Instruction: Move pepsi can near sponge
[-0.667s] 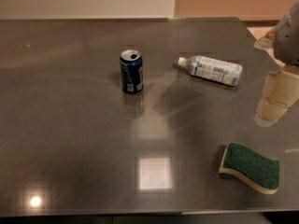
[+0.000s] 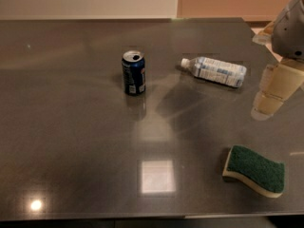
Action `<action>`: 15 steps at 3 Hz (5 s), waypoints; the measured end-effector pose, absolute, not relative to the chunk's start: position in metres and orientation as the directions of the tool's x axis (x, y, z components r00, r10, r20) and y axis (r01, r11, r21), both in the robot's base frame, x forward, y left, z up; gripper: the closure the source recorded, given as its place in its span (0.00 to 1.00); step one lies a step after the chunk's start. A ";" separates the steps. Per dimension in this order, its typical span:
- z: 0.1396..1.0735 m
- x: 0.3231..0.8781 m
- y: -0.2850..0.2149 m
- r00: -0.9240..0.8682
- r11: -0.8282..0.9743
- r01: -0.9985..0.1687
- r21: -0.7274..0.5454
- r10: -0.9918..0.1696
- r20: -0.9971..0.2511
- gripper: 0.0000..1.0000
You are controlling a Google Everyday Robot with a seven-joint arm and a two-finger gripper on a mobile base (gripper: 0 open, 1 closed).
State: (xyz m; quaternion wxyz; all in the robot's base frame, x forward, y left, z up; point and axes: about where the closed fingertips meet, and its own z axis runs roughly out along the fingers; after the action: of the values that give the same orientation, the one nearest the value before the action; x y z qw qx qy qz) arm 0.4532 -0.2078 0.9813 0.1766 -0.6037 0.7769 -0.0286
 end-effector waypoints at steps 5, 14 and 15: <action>0.968 0.611 -0.107 -0.145 0.301 -0.924 -0.236 -0.847 -0.512 0.00; 0.914 0.632 0.033 -0.040 0.119 -0.987 -0.105 -0.825 -0.564 0.57; 0.921 0.622 0.032 -0.020 0.105 -0.988 -0.115 -0.820 -0.573 0.80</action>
Offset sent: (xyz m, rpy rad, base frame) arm 0.1011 0.0376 0.0110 0.1921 -0.0372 0.0273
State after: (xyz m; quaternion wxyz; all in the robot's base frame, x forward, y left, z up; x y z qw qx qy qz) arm 0.6220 0.0322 0.9212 0.2610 -0.6494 0.6959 0.1612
